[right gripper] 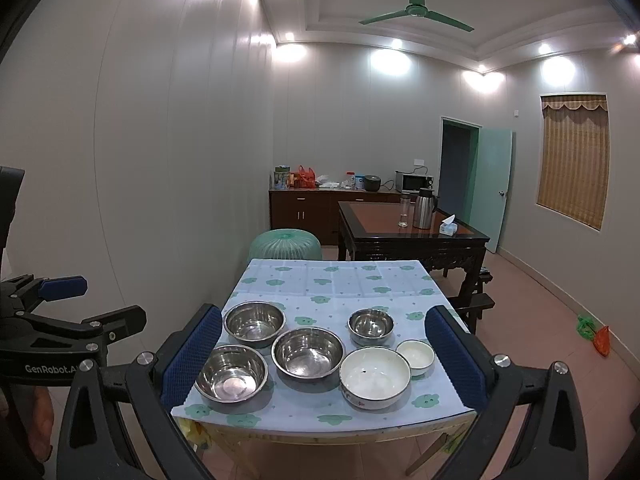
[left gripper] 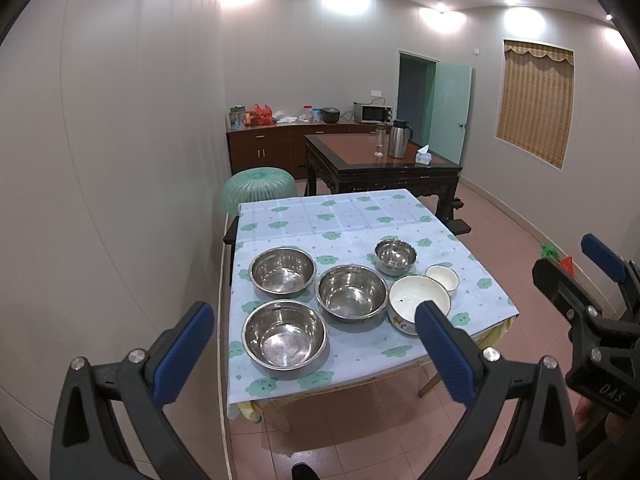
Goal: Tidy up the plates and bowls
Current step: 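Move both tools toward the steel bowls on the table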
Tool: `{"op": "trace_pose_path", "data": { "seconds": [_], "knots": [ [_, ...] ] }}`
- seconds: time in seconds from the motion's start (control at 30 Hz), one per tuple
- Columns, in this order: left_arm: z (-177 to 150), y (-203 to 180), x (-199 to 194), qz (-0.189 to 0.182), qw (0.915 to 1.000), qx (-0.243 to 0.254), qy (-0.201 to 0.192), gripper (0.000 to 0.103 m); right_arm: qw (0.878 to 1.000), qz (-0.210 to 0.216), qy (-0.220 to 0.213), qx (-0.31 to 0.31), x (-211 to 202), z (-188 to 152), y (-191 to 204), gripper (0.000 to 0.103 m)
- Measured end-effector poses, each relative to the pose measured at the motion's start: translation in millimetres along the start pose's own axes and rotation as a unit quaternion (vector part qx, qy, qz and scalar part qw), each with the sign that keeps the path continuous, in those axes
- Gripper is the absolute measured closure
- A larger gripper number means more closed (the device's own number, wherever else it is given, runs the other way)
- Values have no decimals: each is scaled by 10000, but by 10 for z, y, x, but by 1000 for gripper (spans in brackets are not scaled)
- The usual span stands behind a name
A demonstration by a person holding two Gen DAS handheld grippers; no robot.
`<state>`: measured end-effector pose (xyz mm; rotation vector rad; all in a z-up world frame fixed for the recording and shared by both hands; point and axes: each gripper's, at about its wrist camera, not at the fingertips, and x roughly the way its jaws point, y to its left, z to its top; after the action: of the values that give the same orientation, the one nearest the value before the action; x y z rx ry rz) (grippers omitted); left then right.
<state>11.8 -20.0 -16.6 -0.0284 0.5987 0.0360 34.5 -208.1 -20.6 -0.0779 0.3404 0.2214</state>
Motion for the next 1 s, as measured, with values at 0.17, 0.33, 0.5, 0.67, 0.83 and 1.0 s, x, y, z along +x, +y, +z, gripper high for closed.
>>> {"op": "trace_pose_path", "data": {
  "seconds": [0.17,0.33,0.5,0.67,0.83,1.0],
  "knots": [
    [0,-8,10,20,10000,1,5,1,10000,16,6,-2,7,0,-4,1],
    [2,-14,13,21,10000,7,3,1,10000,26,16,-17,15,6,-6,1],
    [3,-8,23,24,10000,1,12,1,10000,24,22,-13,18,8,-7,1],
    [19,39,55,23,10000,-14,36,1,10000,44,51,-24,42,18,10,1],
    [27,70,116,33,10000,-31,82,1,9999,46,86,-29,122,24,34,1],
    [52,98,251,35,9999,-35,163,1,9998,56,166,-24,256,3,48,1]
  ]
}}
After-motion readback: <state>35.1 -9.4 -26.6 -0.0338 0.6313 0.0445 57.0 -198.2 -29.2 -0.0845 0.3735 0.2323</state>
